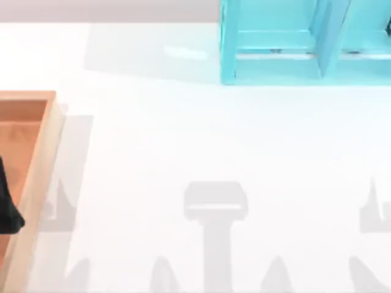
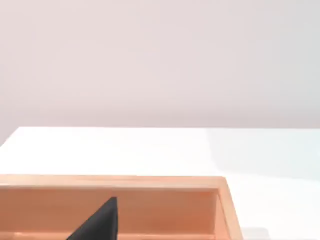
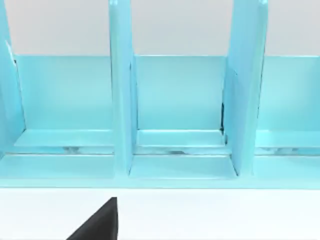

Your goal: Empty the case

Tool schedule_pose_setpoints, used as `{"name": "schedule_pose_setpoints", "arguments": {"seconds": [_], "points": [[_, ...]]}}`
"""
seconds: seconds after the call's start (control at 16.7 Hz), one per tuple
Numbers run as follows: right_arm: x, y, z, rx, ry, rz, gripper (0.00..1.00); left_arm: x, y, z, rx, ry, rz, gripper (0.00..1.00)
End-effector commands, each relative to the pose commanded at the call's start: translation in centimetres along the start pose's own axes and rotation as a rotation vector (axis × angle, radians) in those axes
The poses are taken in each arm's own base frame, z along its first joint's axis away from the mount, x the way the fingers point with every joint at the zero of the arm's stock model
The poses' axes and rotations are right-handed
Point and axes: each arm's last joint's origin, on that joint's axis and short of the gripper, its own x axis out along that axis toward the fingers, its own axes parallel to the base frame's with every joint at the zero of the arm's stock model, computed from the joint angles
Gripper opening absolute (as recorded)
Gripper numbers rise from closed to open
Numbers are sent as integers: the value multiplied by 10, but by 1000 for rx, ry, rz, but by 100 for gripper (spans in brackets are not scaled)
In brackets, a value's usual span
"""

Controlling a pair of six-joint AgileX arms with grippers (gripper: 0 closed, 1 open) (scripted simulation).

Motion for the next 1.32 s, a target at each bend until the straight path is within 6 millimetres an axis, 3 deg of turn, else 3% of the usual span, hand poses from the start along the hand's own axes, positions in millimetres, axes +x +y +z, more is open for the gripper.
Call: {"name": "schedule_pose_setpoints", "arguments": {"seconds": [0.3,0.6,0.9,1.14,1.32], "points": [[0,0,0,0,0,0,100,0,2,11,20,67,16,100],[0,0,0,0,0,0,100,14,11,52,81,399,62,100],[0,0,0,0,0,0,100,66,31,81,100,938,63,100],[0,0,0,0,0,0,100,116,56,83,69,1309,22,100],[0,0,0,0,0,0,100,141,72,81,41,1481,-12,100]]}}
